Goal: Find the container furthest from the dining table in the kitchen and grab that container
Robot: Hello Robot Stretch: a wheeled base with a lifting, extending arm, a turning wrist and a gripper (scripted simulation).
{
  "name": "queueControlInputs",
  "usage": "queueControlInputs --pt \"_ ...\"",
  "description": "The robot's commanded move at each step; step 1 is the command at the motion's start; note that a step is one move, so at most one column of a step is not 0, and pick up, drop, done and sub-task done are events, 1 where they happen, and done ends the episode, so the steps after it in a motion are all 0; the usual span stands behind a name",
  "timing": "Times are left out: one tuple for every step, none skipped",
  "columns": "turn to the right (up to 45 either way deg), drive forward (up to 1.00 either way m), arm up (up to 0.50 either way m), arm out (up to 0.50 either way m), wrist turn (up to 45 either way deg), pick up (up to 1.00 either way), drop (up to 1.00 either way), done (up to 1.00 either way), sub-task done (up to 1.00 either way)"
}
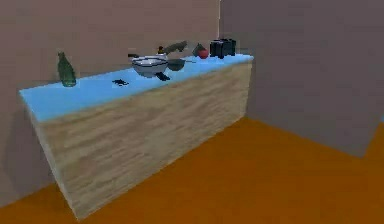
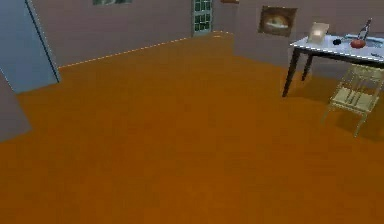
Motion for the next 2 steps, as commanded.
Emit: queueControlInputs --pt "0.0 1.00 0.00 0.00 0.0 0.00 0.00 0.00 0.00" --pt "45.0 0.00 0.00 0.00 0.0 0.00 0.00 0.00 0.00"
